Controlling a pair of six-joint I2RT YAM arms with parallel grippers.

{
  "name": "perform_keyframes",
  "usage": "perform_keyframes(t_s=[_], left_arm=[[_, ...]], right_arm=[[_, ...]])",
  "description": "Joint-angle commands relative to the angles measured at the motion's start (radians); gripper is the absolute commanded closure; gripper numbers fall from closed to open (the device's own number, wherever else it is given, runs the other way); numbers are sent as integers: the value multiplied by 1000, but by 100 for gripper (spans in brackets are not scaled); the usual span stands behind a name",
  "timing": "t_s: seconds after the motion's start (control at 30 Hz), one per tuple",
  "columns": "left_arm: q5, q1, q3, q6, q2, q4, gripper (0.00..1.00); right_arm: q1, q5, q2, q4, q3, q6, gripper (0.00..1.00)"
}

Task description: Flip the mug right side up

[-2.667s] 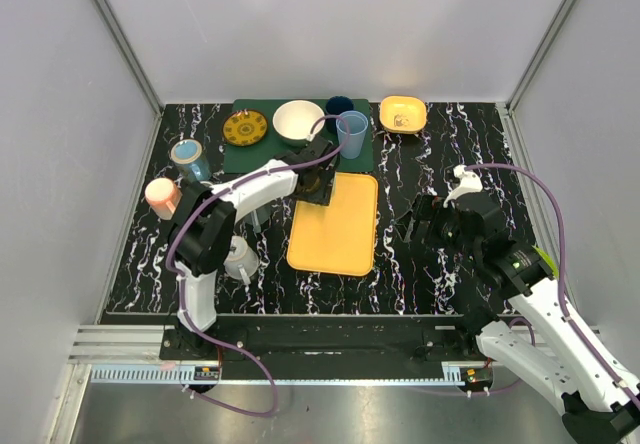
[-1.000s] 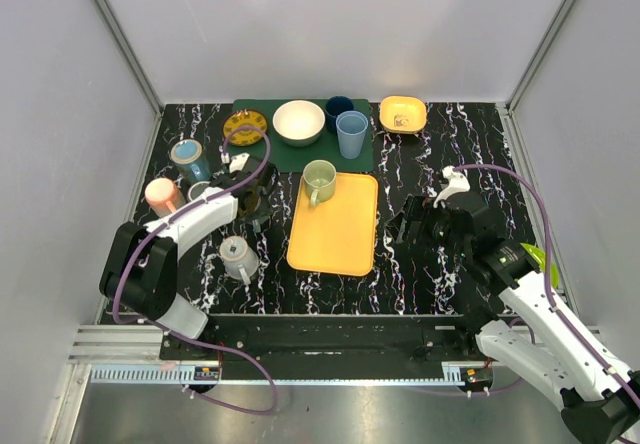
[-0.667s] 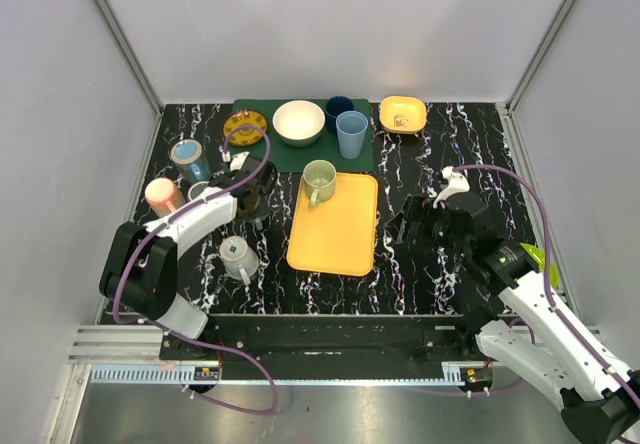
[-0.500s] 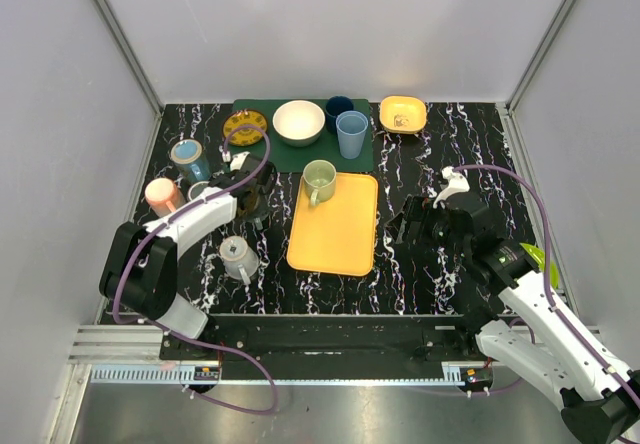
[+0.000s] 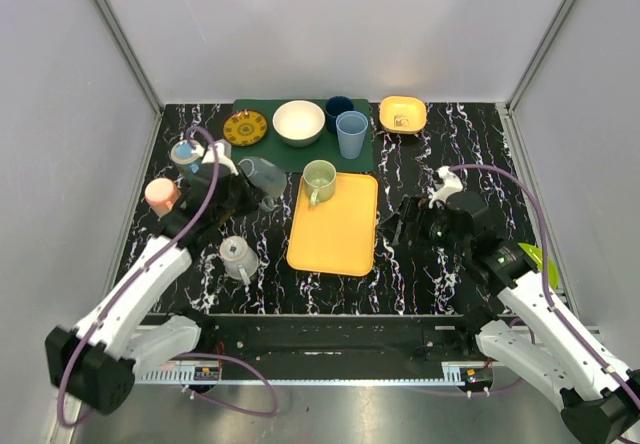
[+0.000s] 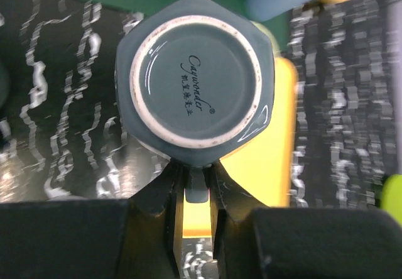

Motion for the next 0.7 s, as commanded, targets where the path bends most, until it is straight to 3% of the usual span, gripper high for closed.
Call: perform_keyframes(t_s=[0.0,0.1,0.13,0.23,0.4,0.67], left_arm=[[217,2,-69,-82,-194,341,100],[309,0,-137,-191,-278,529,100],[325,-1,-166,-223,-291,572,100],[357,-27,-204,-346,-308,710,100],[297,-156,-238,-429,-286,876,100],[240,-316,-160,-384,-203,935,100]], right_arm=[[7,-338,-26,222,-37,85,1],[6,-551,-43,504,-109,257,2],[6,-577,-41,667,-128,307,2],[6,-613,-6,840,-165,432,5],[15,-628,105,1003,-148,518,14],[35,-604,243,968,-62,466,18]])
